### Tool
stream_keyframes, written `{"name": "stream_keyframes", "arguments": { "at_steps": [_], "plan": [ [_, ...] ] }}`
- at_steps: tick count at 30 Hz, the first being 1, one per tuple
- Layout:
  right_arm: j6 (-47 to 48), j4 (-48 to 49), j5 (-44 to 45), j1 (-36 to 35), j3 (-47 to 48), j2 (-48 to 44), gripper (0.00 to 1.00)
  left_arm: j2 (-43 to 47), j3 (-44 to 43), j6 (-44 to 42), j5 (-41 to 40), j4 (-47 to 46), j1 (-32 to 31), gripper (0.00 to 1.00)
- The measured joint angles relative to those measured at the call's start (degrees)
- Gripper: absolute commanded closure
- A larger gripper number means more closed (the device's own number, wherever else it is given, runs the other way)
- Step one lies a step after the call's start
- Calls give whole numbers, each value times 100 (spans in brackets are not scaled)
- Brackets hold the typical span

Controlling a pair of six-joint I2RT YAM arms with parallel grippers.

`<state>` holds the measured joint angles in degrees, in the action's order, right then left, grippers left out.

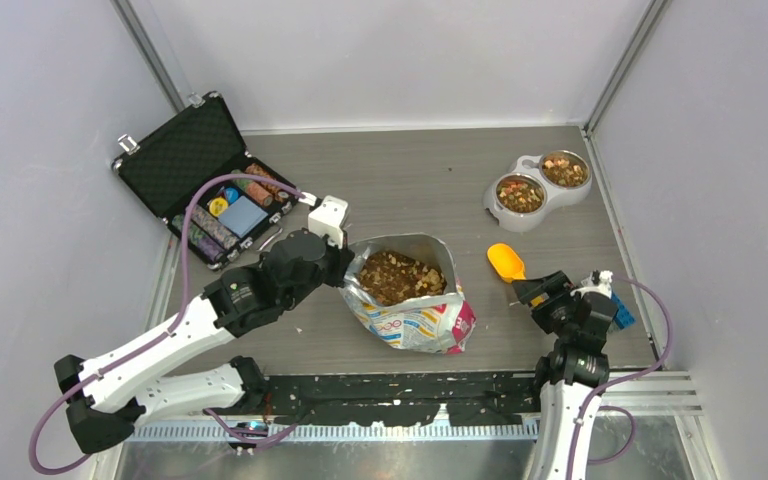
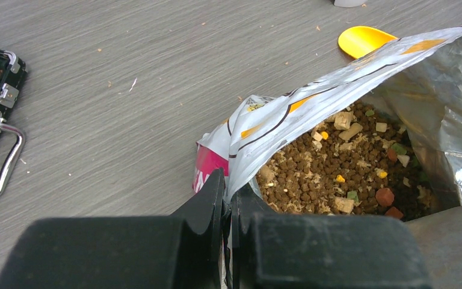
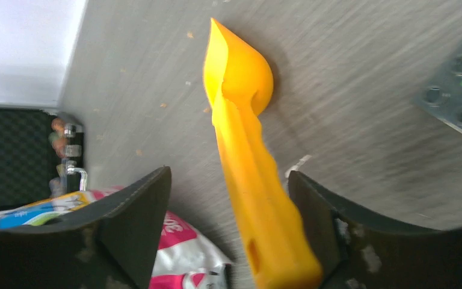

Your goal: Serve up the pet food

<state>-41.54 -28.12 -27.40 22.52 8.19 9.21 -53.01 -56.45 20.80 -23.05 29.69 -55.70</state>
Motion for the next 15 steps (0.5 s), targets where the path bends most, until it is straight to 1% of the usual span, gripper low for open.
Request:
{"name": "stream_keyframes", "arguments": {
  "at_steps": [1, 2, 8, 11, 12, 13, 15],
  "plan": [
    [72, -122, 125, 0, 28, -24, 1, 0, 0, 0, 0, 2, 0, 100],
    [105, -295, 262, 0, 66, -57, 4, 0, -2, 0, 0, 9, 0, 100],
    [249, -1414, 887, 0, 396, -254, 5, 0, -33, 0, 2, 50, 0, 100],
    [356, -1963, 1263, -2, 940, -304, 5, -28, -79, 0, 2, 120, 0, 100],
    [398, -2194, 1445, -2, 1399, -332, 5, -66, -118, -4, 0, 151, 0, 100],
    [400, -2214, 1482, -2, 1513, -341, 5, -114, -173, -11, -2, 190, 0, 100],
    [457, -2295, 1580, -2, 2063, -363, 4, -227, -297, -35, -31, 286, 0, 100]
  ]
}}
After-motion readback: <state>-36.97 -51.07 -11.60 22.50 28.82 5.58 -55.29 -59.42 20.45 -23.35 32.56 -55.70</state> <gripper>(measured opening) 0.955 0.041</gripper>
